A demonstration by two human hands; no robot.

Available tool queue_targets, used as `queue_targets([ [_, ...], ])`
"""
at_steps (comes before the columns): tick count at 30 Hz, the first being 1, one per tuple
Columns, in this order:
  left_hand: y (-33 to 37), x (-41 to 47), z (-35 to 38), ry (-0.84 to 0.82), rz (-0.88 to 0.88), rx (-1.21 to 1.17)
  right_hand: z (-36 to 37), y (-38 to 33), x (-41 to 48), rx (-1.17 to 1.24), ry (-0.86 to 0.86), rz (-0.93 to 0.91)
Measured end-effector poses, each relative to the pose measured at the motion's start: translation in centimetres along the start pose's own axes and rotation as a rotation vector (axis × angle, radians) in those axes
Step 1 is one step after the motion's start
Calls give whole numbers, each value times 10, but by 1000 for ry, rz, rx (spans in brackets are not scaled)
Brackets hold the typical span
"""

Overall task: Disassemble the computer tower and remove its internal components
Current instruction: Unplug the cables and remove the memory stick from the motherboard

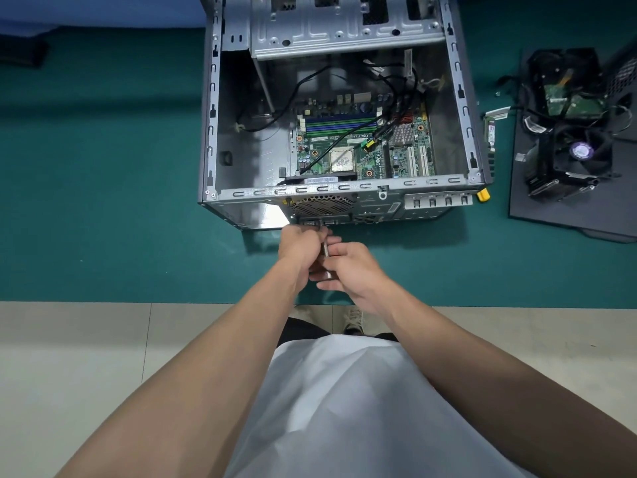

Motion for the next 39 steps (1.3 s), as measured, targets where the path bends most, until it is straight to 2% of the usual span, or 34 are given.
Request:
queue_targets([
  [2, 0, -1, -1, -10, 1, 13, -1, -2, 1, 14, 12, -2],
  [8, 4, 1, -2, 161, 26, 125, 5, -3, 2, -14, 142, 12],
  [11, 3, 3, -2, 111, 34, 129, 3, -3, 2, -55, 184, 13],
  [13, 1, 3, -3, 43, 51, 130, -2, -5, 1, -165, 161, -14],
  [16, 6, -1, -6, -92, 77, 213, -16, -11, -5, -344, 68, -49],
  [20, 38, -19, -20, -235, 179, 734, -57, -23, -26, -431, -132, -47],
  [22, 59, -35, -31, -319, 288, 901, -81, -35, -39, -387, -257, -75],
  [25, 87, -59, -48, -414, 431, 962, -102, -70, -56, -220, -437, -150],
  [26, 95, -63, -52, -366, 517, 970, -104, -85, -60, -188, -493, -190],
  [28, 107, -60, -55, -69, 775, 953, -101, -118, -64, -199, -591, -271],
  [30, 110, -48, -54, 263, 941, 940, -89, -149, -60, -256, -580, -380],
  [31, 109, -40, -53, 353, 952, 983, -82, -161, -55, -295, -538, -433],
  [33, 101, -21, -52, 404, 926, 1152, -67, -178, -38, -406, -425, -490],
  [35, 97, -7, -53, 370, 891, 1288, -50, -184, -15, -534, -319, -489],
  [39, 103, 4, -54, 275, 819, 1358, -26, -179, 31, -818, -183, -451],
])
Point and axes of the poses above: each hand's wrist, its own x-axis towards the middle knuckle, its own z-axis out of the palm, y = z × x, the point moved 1 cm from there along x, towards the middle knuckle, and after that the axes turned 2 degrees about -x, right-handed, at the moved point
